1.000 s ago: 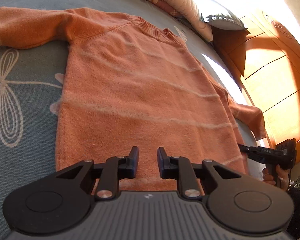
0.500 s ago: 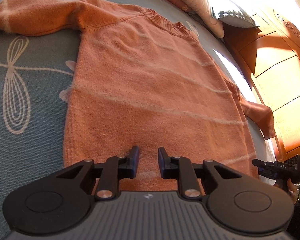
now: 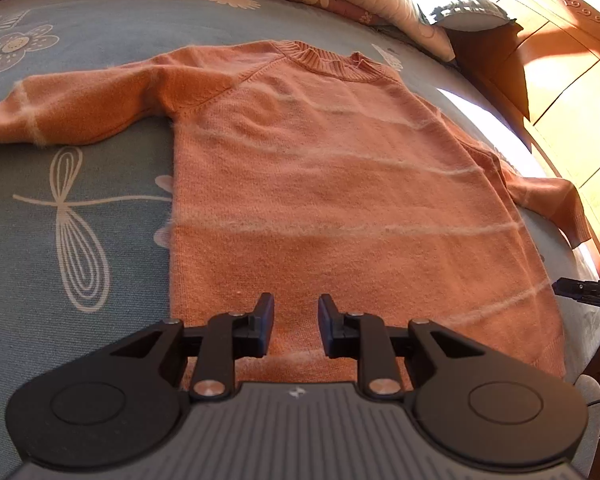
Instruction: Fold clothes
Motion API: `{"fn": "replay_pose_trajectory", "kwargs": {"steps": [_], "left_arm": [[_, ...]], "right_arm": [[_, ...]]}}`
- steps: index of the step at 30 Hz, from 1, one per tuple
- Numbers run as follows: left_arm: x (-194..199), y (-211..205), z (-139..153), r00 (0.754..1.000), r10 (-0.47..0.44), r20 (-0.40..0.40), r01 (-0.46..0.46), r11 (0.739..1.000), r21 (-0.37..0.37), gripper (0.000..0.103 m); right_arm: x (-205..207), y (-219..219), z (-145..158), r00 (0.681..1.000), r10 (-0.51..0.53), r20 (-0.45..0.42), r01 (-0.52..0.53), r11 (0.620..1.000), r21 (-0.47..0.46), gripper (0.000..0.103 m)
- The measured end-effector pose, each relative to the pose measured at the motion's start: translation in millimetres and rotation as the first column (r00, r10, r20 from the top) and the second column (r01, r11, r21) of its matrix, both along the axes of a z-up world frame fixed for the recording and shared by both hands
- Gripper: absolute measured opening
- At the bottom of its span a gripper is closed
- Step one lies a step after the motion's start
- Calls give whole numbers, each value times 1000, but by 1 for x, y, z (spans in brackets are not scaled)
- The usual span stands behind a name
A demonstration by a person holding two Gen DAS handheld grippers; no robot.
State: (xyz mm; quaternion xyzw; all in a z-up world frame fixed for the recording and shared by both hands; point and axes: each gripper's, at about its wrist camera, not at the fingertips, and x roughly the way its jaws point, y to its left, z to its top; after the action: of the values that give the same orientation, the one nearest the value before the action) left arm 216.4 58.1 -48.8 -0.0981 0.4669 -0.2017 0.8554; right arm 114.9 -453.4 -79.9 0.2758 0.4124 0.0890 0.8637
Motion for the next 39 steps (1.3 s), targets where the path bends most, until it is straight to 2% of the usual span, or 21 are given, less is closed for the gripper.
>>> {"fn": "replay_pose_trajectory", "kwargs": {"steps": [4,7,11,14,15,16,17,20,23,25,28,30,31,34,36,39], "left_arm": [[23,-3,6,1000,20,11,-19,999,-39,29],[35,-17,4,1000,1,13,0,998,-59,29],[43,-31,-4,999,-37,9,38,998,-59,29],[47,-36,-9,998,-61,16,61,997,-47,33],[48,-35,-11,998,-62,17,63,997,-48,33],[50,-35,-12,998,-62,19,63,997,-51,33],[51,-34,-14,998,-57,24,58,997,-47,33],[54,-32,-17,998,-42,46,43,999,-20,33],[57,-31,-20,998,-30,46,31,999,-14,34],[59,-31,-20,998,-21,51,21,1000,-3,34],[56,-30,-13,997,-21,69,21,1000,-2,34],[53,-28,-6,996,-26,86,27,1000,-7,34],[52,-27,-2,995,-29,94,30,999,-10,34],[53,-34,7,992,-42,118,44,999,-13,37],[57,-46,10,990,-55,129,59,998,-30,39],[69,-66,8,990,-72,123,79,995,-57,39]], "right_arm": [[64,-18,10,998,-31,60,22,989,144,43],[125,-16,8,999,-8,48,-3,975,222,50],[190,-2,-5,1000,-4,1,3,984,178,51],[216,5,-16,1000,-23,-7,24,987,157,51],[221,6,-17,999,-39,1,38,989,144,46],[221,7,-16,997,-68,23,65,990,124,37],[219,8,-14,994,-94,51,89,992,92,14],[208,12,-2,979,-144,142,151,988,-41,12],[209,10,-2,978,-155,140,172,978,-117,12],[211,8,-6,980,-159,122,175,974,-142,17],[209,-1,-15,982,-170,75,176,982,-71,24],[196,-6,-11,983,-171,59,172,985,-1,37],[187,-7,-7,983,-171,60,171,985,3,40],[164,-2,5,985,-160,68,163,985,-47,41],[147,9,18,984,-126,123,135,989,-66,41],[144,32,28,989,-33,142,37,999,-25,41]]}}
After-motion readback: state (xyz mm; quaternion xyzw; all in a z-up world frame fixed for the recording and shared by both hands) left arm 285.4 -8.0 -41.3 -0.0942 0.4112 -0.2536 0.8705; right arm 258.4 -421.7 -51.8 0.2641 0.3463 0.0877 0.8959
